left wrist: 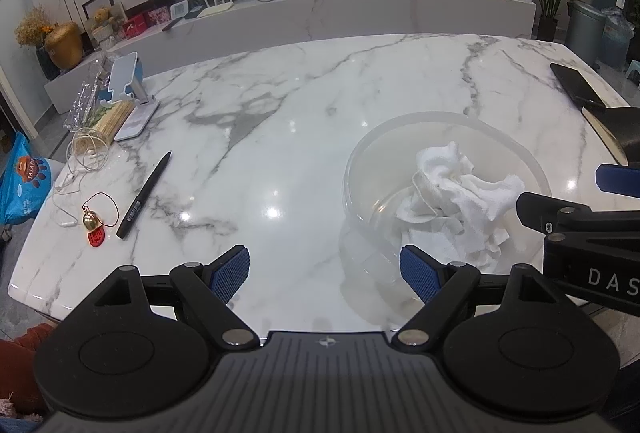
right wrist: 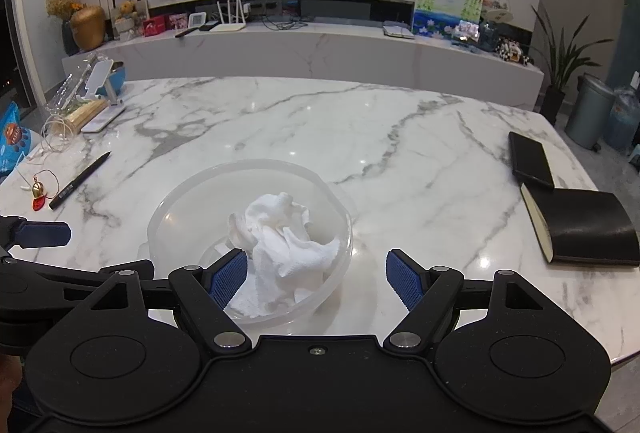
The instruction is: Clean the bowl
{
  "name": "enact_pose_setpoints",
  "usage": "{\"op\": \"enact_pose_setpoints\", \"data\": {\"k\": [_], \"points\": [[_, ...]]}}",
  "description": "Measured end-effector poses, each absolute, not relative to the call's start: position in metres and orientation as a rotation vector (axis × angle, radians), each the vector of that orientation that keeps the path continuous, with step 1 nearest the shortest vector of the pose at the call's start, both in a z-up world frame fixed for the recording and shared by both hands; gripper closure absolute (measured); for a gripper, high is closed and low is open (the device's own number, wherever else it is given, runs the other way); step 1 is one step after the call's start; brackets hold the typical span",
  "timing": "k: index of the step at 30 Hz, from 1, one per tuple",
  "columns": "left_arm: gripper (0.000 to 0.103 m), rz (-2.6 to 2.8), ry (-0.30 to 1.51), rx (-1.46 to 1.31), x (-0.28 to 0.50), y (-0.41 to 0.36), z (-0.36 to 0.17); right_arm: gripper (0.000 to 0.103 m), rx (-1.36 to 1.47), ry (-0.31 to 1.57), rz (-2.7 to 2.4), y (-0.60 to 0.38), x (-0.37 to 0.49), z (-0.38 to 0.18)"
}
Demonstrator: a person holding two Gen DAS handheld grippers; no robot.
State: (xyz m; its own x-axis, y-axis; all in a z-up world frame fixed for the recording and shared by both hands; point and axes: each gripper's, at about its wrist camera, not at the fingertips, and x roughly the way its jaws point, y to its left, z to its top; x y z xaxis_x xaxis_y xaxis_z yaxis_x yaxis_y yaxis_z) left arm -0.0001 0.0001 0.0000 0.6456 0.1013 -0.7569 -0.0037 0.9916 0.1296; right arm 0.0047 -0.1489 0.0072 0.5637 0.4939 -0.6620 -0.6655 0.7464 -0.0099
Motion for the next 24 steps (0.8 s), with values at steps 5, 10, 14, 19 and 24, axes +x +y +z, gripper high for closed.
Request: {"op": "enact_pose_setpoints", "data": {"k": [5, 10, 14, 19, 24], "points": [[0.021, 0.059, 0.867, 0.120, -0.0004, 0.0004, 0.0002, 0.029, -0.278, 0.682, 0.689, -0.1483, 0.0045, 0.0067], [0.021, 0.059, 0.867, 0.119, -0.0007, 0.0008, 0.0003, 0.029, -0.284, 0.676, 0.687, -0.1477, 0.0042, 0.0062], [0.021, 0.059, 0.867, 0.119, -0.0010, 0.0010, 0.0004, 0.029, -0.284, 0.677, 0.687, -0.1482, 0.0052, 0.0059], [0.021, 0.058, 0.867, 0.119, -0.0009, 0.0017, 0.0002, 0.029, -0.285, 0.677, 0.688, -0.1478, 0.0041, 0.0057], [0.021, 0.059, 0.866, 0.119, -0.0001, 0.0031, -0.0006, 0.029, -0.286, 0.677, 0.689, -0.1484, 0.0045, 0.0065]]}}
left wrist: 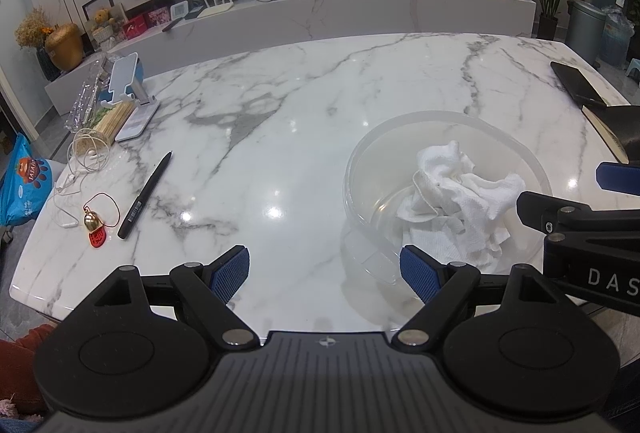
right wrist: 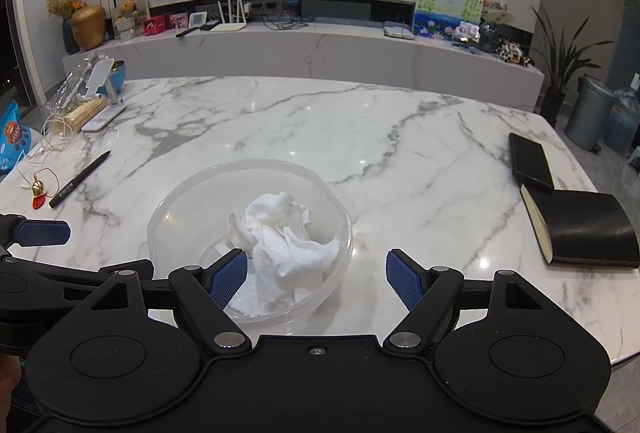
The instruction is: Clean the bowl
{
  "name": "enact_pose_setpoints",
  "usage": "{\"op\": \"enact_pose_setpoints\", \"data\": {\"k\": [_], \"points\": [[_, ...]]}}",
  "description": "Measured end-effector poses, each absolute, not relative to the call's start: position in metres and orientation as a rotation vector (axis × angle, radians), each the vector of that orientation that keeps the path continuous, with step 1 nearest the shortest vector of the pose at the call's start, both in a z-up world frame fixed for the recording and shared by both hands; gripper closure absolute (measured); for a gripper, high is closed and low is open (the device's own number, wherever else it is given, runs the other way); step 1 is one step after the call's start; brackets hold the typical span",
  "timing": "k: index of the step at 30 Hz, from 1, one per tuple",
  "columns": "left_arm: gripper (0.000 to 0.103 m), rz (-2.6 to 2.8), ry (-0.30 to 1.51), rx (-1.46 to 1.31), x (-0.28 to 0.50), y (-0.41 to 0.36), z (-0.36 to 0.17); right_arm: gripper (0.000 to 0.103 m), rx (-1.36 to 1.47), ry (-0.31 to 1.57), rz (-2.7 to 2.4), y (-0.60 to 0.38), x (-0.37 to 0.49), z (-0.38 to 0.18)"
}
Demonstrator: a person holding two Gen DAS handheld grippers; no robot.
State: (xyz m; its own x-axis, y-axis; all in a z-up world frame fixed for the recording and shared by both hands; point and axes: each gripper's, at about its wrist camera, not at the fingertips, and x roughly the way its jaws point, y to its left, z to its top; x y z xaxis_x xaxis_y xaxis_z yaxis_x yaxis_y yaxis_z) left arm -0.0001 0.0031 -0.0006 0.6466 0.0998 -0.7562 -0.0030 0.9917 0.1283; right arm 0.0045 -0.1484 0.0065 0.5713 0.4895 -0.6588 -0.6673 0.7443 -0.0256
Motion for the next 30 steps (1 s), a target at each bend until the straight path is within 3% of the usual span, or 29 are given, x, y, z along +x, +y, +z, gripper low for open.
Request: {"op": "enact_pose_setpoints", "data": {"k": [30], "points": [[0.021, 0.061, 0.867, 0.120, -0.0002, 0.0012, 0.0009, 0.029, -0.288, 0.676, 0.692, -0.1484, 0.0043, 0.0078]]}}
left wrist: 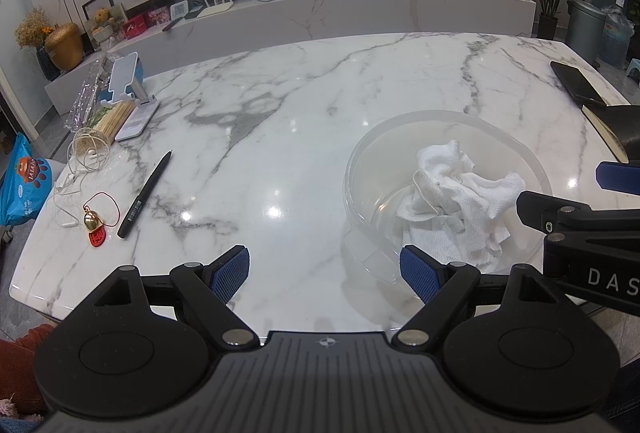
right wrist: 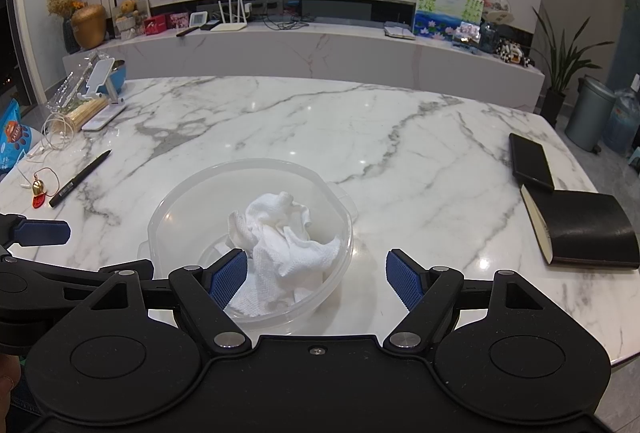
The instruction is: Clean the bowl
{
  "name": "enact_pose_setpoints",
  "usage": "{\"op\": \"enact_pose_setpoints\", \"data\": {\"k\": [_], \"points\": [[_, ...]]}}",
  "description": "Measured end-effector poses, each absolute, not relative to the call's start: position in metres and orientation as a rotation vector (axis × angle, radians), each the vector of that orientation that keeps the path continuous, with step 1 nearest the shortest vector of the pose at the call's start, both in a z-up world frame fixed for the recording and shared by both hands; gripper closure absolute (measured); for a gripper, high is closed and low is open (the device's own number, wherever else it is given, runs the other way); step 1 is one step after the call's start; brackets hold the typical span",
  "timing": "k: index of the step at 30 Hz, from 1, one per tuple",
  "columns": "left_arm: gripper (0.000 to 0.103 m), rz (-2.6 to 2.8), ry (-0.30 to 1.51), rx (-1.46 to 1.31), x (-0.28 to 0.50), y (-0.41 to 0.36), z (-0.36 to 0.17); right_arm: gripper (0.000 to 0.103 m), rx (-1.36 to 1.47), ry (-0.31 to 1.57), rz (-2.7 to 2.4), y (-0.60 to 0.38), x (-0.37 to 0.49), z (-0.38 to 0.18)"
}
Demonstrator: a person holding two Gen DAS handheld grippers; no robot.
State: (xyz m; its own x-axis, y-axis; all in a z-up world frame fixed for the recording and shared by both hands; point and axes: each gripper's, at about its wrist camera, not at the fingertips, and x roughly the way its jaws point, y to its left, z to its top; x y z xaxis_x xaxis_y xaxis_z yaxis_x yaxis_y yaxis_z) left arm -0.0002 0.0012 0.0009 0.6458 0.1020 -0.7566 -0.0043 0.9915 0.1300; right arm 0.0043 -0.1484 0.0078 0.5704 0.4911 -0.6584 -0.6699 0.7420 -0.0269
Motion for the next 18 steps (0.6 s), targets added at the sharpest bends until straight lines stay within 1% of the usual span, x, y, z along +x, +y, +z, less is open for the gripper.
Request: {"op": "enact_pose_setpoints", "data": {"k": [18], "points": [[0.021, 0.062, 0.867, 0.126, -0.0005, -0.0003, -0.0015, 0.029, -0.292, 0.676, 0.689, -0.1474, 0.0031, 0.0059]]}}
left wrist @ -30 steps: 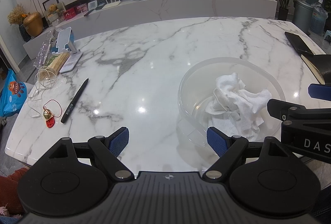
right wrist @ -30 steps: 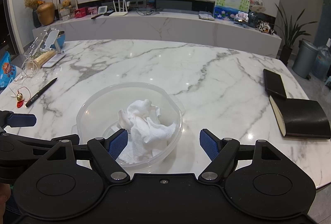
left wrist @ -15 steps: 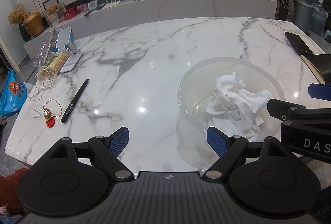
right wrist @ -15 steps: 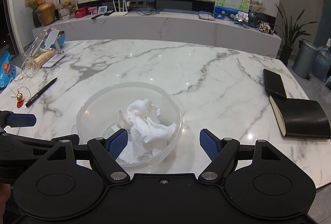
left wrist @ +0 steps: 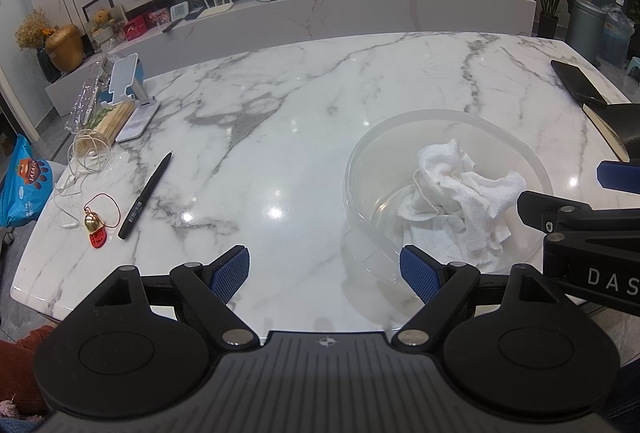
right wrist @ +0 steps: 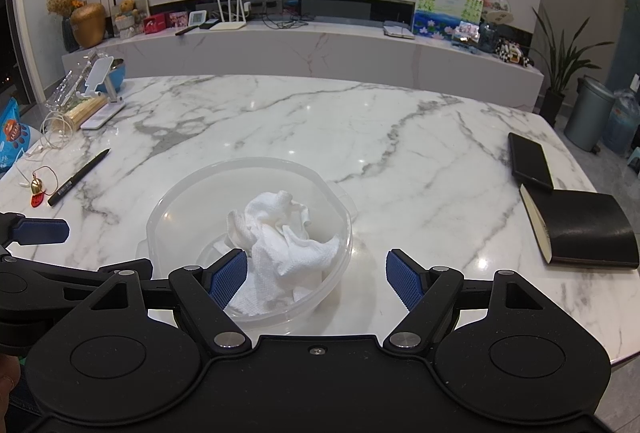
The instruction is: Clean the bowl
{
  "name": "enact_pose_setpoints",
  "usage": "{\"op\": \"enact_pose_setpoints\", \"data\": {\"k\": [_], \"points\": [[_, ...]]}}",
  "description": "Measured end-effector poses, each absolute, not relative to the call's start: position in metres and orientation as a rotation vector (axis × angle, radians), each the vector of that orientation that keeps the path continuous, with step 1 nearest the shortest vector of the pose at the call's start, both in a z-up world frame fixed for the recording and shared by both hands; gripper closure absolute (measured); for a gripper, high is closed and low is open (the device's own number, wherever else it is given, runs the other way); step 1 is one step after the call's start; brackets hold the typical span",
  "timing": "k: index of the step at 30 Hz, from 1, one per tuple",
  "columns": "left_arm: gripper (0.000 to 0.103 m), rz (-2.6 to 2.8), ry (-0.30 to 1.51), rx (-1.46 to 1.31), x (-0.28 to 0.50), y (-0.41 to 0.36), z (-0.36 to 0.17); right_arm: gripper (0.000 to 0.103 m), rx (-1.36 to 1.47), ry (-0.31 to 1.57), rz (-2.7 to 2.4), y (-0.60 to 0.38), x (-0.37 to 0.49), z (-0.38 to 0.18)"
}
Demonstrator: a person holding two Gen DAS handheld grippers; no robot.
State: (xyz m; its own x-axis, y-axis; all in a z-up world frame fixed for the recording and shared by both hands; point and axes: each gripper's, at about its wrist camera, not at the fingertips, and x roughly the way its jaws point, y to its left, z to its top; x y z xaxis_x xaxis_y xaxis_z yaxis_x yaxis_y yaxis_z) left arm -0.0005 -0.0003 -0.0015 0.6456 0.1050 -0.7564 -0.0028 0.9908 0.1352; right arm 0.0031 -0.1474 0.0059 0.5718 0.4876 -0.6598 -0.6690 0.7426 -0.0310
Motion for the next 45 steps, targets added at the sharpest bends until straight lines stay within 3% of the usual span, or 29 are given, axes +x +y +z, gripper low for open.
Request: {"op": "enact_pose_setpoints", "data": {"k": [26, 45], "points": [[0.023, -0.084, 0.937, 0.148, 0.006, 0.009, 0.000, 0.029, -0.378, 0.675, 0.775, -0.141, 0.011, 0.016], [0.019, -0.264, 1.025, 0.026, 0.056, 0.009, -0.007, 0.029, -0.481, 0.820, 0.901, -0.101, 0.066, 0.030]]}}
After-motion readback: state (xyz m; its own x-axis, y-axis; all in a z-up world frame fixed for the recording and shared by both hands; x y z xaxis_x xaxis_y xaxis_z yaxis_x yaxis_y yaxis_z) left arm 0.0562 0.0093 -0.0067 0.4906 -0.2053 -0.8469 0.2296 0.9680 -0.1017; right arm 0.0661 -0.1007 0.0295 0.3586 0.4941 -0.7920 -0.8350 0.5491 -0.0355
